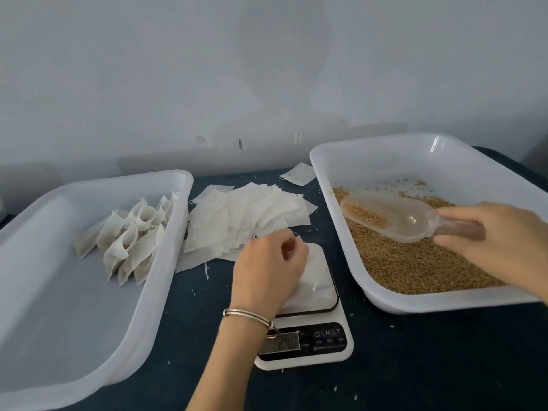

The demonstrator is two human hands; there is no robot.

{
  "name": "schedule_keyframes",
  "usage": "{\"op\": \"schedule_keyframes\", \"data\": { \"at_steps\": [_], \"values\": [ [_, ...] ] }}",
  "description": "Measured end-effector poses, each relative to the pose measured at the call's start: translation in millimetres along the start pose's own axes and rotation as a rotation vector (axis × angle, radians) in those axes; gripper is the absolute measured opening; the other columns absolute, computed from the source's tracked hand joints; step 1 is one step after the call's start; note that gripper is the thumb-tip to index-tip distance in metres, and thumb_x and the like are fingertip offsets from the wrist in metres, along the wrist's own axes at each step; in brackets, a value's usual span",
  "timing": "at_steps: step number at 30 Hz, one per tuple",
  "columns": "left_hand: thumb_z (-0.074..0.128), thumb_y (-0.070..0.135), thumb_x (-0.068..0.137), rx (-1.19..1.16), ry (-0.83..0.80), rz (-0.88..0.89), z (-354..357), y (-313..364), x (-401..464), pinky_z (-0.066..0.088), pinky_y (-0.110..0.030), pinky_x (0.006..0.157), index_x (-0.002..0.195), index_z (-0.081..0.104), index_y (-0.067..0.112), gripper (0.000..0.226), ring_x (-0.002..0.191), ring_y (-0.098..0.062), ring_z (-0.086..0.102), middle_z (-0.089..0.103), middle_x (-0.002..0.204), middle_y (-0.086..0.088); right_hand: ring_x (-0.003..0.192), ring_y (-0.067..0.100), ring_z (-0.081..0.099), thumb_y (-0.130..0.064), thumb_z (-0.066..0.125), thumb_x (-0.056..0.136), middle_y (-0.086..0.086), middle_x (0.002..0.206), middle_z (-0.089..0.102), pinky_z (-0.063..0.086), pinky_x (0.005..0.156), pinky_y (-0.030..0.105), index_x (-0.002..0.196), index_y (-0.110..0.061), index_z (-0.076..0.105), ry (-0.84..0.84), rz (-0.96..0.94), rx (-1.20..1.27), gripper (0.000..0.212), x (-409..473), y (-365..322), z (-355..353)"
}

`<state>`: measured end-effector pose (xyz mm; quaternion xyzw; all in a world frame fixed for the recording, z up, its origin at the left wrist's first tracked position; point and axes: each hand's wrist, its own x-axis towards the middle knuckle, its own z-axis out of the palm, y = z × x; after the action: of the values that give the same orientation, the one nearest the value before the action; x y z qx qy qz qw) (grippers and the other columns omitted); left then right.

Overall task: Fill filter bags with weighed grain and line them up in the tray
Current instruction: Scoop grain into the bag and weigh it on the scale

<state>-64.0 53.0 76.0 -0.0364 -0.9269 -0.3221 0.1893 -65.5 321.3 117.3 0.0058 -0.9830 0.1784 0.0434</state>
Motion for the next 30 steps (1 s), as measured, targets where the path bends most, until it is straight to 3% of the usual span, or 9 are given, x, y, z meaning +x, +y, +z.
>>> {"op": "schedule_keyframes", "data": {
  "at_steps": [4,8,12,15,18,20,25,30],
  "values": [
    [0.062,0.018,0.08,-0.175,0.014,-0.074,-14.0,-8.1,-4.0,0.035,-0.014,0.051,0.06,0.055,0.014,0.021,0.048,-0.009,0.04,0.05,0.051,0.005,0.079,0.004,0.054,-0.063,0.052,0.062,-0.035,0.081,0.049,0.049,0.072,0.035,0.085,-0.078,0.04,-0.019,-0.069,0.039,0.03,-8.8,-29.5,-19.2],
    [0.059,0.009,0.078,-0.269,-0.046,-0.134,-20.8,-13.0,-9.2,0.037,-0.012,0.049,0.078,0.052,0.026,0.018,0.045,-0.009,0.049,0.058,0.06,0.001,0.084,0.01,0.059,-0.064,0.05,0.06,-0.033,0.081,0.049,0.053,0.076,0.041,0.097,-0.071,0.041,-0.044,-0.162,-0.023,0.039,-11.5,-55.7,-25.5],
    [0.057,0.01,0.082,-0.292,-0.02,-0.159,-20.7,-14.7,-11.8,0.042,-0.017,0.053,0.087,0.047,0.026,0.019,0.054,-0.018,0.057,0.063,0.061,-0.001,0.082,0.007,0.058,-0.057,0.065,0.069,-0.032,0.08,0.053,0.053,0.075,0.039,0.104,-0.063,0.053,-0.043,-0.226,-0.154,0.038,-9.5,-69.1,-26.9],
    [0.054,0.012,0.086,-0.304,-0.026,-0.166,-19.8,-14.6,-12.1,0.042,-0.016,0.051,0.087,0.049,0.024,0.013,0.056,-0.019,0.059,0.064,0.06,-0.003,0.068,0.0,0.052,-0.05,0.07,0.072,-0.03,0.07,0.052,0.04,0.065,0.027,0.101,-0.057,0.061,0.014,-0.279,-0.297,0.032,-8.4,-75.1,-30.2],
    [0.052,0.011,0.089,-0.328,-0.03,-0.169,-19.5,-13.0,-11.8,0.041,-0.017,0.05,0.086,0.05,0.021,0.011,0.057,-0.023,0.057,0.063,0.058,-0.006,0.062,-0.005,0.033,-0.046,0.07,0.074,-0.03,0.063,0.037,0.025,0.069,0.027,0.105,-0.054,0.061,0.066,-0.29,-0.399,0.034,-5.7,-80.2,-32.8],
    [0.051,0.01,0.09,-0.345,-0.034,-0.171,-19.2,-11.9,-11.4,0.041,-0.017,0.049,0.086,0.05,0.02,0.011,0.056,-0.024,0.057,0.063,0.058,-0.007,0.059,-0.005,0.03,-0.045,0.071,0.074,-0.029,0.061,0.036,0.022,0.07,0.027,0.104,-0.054,0.062,0.082,-0.3,-0.426,0.032,-3.2,-83.2,-33.8],
    [0.051,0.01,0.09,-0.353,-0.046,-0.171,-17.7,-10.3,-11.6,0.042,-0.016,0.052,0.086,0.051,0.02,0.011,0.056,-0.022,0.057,0.062,0.057,-0.006,0.063,-0.005,0.041,-0.041,0.068,0.075,-0.022,0.059,0.051,0.018,0.067,0.027,0.082,-0.051,0.065,0.074,-0.306,-0.481,0.012,-3.2,-92.3,-38.0],
    [0.05,0.01,0.09,-0.357,-0.057,-0.177,-16.0,-10.1,-10.7,0.046,-0.022,0.057,0.087,0.051,0.019,0.01,0.056,-0.022,0.058,0.063,0.058,-0.004,0.075,0.006,0.049,-0.04,0.065,0.078,-0.02,0.067,0.054,0.021,0.077,0.028,0.088,-0.05,0.064,0.104,-0.313,-0.504,0.014,-2.9,-96.5,-37.9]
  ]
}}
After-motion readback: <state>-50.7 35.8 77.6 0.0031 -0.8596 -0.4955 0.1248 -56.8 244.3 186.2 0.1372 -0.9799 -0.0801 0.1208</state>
